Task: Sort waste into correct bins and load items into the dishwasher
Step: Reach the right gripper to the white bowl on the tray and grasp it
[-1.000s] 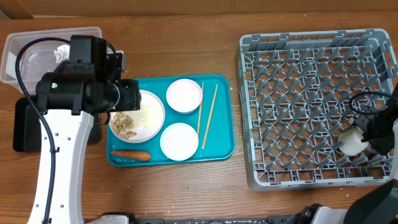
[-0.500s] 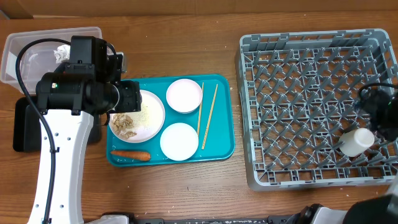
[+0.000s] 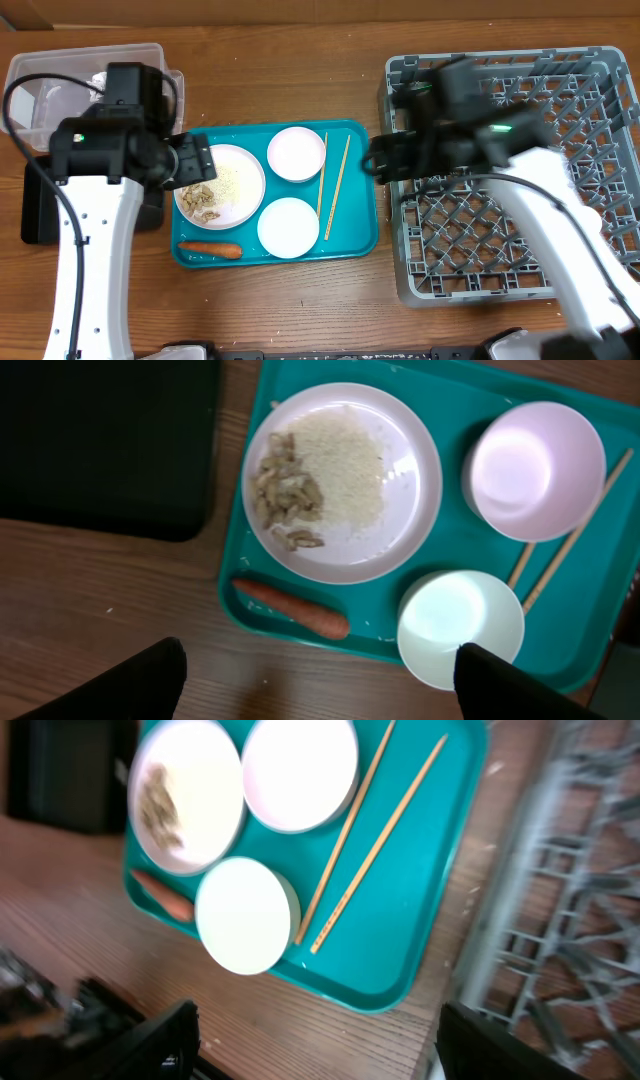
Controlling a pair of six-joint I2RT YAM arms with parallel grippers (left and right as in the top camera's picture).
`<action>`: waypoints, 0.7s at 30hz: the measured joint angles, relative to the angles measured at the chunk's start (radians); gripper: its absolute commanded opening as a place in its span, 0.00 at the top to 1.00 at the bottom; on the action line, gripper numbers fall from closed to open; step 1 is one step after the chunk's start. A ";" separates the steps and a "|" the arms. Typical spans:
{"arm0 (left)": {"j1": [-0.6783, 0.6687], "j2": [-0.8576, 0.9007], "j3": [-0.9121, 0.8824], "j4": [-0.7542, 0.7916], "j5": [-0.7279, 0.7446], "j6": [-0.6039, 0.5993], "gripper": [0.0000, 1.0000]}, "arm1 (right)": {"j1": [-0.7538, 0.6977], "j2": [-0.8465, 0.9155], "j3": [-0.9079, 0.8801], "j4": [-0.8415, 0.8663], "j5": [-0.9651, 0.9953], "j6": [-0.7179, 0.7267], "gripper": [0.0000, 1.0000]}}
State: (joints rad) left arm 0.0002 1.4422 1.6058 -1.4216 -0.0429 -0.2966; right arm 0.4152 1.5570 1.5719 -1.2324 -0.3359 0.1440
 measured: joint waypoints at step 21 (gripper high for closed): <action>0.112 0.000 -0.012 -0.002 -0.015 -0.026 0.09 | 0.315 0.529 0.000 0.141 0.095 0.181 0.68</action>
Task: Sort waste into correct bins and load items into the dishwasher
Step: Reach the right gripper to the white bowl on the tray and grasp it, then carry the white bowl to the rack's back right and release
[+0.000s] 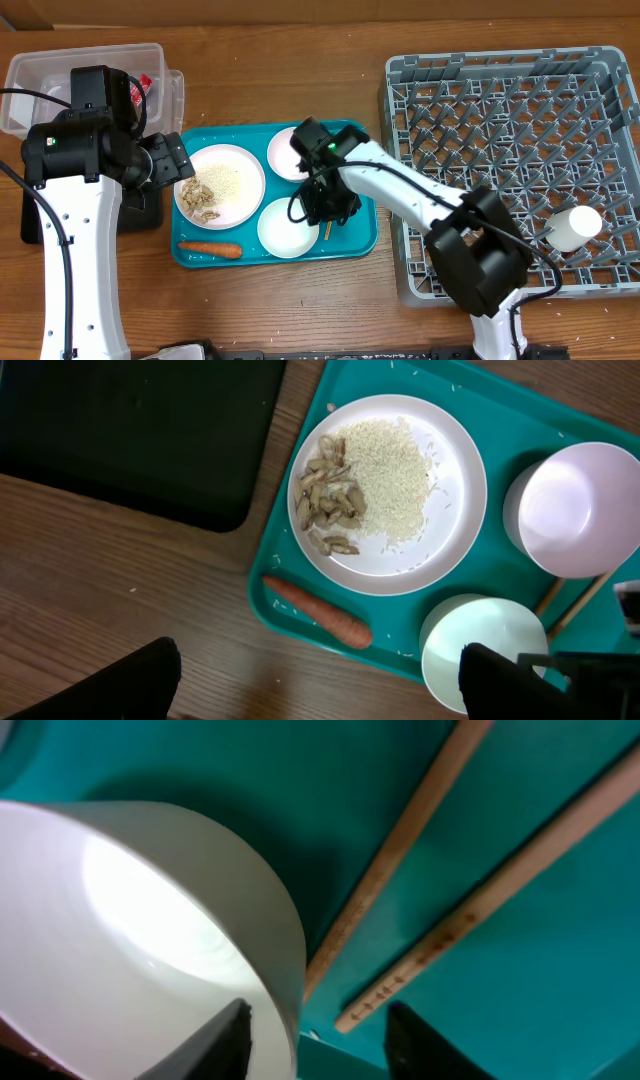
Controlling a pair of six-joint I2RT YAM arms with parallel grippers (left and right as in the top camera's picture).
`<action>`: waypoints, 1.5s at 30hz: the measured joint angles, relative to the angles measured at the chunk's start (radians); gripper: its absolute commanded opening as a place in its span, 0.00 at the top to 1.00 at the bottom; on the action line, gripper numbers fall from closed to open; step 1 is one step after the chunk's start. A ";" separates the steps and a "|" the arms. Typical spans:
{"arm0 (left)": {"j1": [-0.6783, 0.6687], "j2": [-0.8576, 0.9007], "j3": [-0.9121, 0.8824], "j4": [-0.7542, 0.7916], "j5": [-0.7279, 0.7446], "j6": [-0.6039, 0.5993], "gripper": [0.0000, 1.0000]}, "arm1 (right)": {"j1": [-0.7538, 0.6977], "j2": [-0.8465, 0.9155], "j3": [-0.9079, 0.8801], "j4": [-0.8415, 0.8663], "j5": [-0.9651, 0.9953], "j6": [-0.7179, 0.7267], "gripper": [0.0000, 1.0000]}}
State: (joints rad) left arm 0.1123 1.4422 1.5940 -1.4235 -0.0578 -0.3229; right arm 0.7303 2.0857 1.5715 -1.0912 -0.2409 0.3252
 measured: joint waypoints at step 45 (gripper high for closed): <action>0.000 0.001 -0.004 0.043 0.000 0.000 0.09 | -0.873 -0.290 0.147 0.282 1.384 0.038 0.96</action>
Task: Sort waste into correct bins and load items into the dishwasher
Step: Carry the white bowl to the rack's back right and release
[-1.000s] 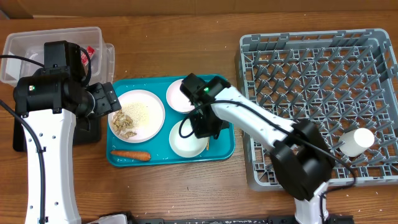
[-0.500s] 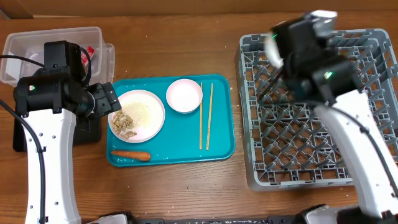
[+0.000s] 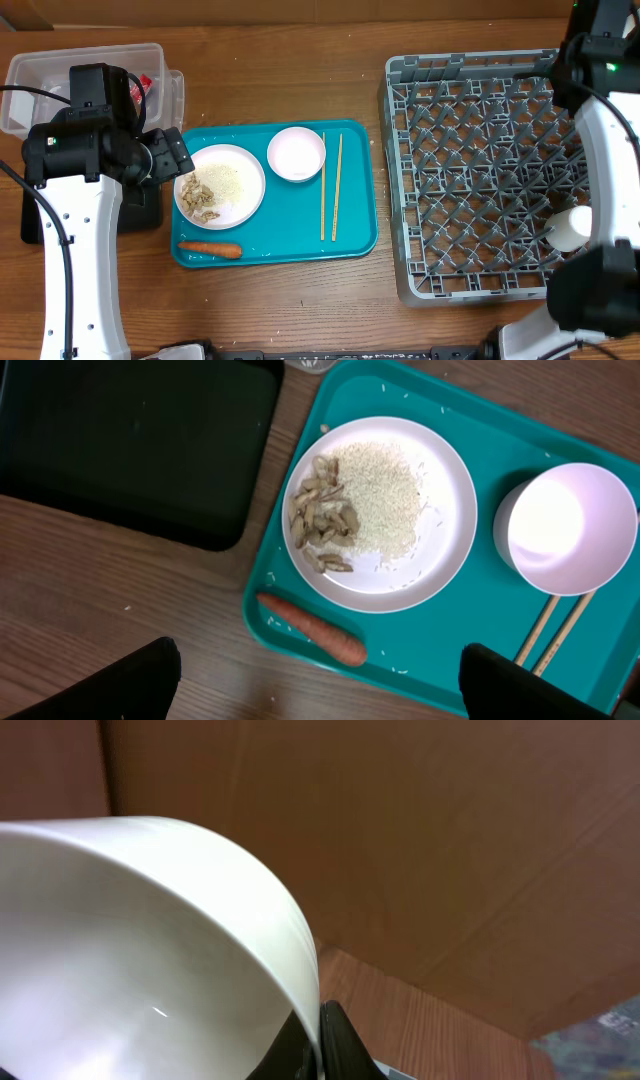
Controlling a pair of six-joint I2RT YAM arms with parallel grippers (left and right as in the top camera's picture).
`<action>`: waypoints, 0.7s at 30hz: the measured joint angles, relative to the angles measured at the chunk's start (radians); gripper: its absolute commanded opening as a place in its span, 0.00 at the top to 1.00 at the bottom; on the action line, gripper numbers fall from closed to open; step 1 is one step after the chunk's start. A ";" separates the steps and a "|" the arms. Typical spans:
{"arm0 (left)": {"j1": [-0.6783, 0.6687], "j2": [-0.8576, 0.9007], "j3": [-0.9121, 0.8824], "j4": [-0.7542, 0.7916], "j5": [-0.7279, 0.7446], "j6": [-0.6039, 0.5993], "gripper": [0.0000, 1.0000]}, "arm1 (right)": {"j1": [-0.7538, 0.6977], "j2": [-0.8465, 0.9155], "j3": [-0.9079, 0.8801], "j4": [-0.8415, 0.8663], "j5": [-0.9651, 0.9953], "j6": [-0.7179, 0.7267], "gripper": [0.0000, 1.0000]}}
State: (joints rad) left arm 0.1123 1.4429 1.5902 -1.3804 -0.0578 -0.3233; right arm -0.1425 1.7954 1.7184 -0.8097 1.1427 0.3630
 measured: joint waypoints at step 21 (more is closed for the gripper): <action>0.000 0.000 0.000 0.045 0.001 0.000 0.09 | 0.041 0.328 0.002 -0.182 -0.207 -0.010 0.72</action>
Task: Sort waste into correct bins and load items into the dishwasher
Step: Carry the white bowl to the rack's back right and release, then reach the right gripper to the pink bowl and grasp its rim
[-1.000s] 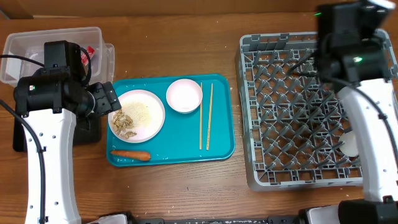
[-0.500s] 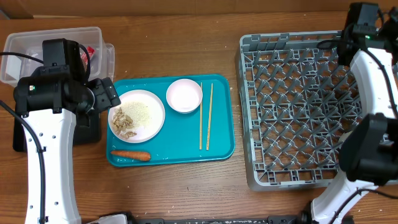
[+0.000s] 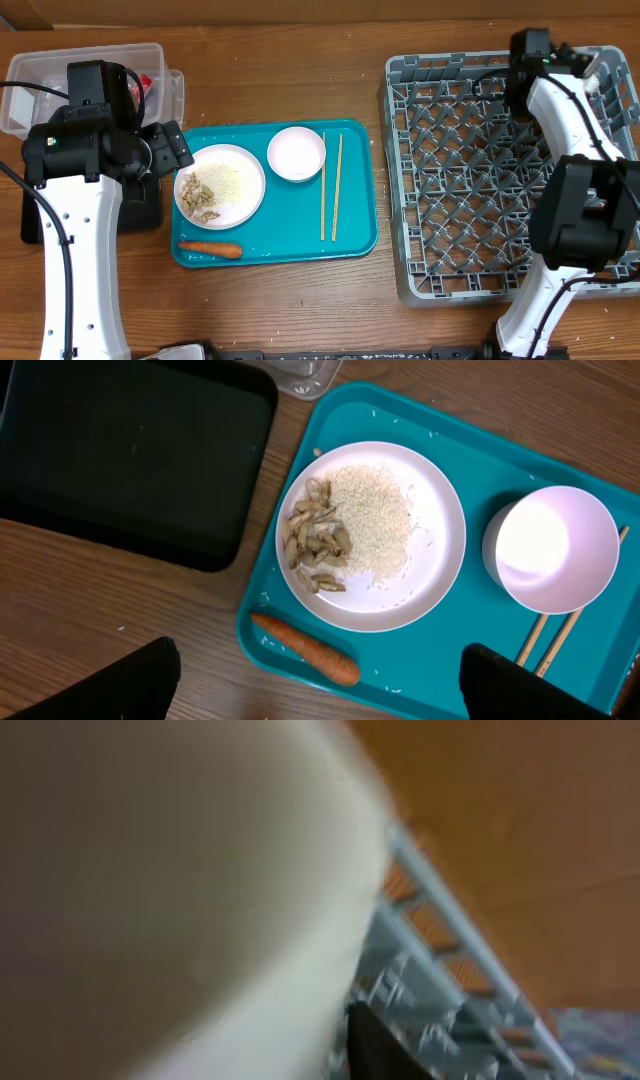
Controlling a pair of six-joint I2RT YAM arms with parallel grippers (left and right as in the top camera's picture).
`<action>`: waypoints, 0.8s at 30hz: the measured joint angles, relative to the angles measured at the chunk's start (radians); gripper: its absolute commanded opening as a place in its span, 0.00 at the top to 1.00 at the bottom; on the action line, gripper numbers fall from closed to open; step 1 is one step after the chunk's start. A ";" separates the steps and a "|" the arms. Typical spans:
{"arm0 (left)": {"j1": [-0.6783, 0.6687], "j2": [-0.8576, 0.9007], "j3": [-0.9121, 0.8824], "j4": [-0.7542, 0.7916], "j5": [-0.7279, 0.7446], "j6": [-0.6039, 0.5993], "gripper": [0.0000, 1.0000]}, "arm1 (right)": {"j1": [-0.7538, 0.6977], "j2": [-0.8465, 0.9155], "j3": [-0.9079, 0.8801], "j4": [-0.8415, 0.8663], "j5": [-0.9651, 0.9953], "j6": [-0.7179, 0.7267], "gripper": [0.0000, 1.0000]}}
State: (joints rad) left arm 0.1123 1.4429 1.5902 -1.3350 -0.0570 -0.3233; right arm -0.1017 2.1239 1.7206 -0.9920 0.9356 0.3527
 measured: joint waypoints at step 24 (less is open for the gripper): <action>0.000 0.000 0.000 -0.019 0.000 0.000 0.04 | 0.192 -0.362 -0.002 -0.119 -0.542 -0.089 0.36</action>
State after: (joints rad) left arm 0.1123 1.4429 1.5902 -1.3544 -0.0566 -0.3233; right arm 0.0906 1.7618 1.7187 -1.1107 0.3939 0.2642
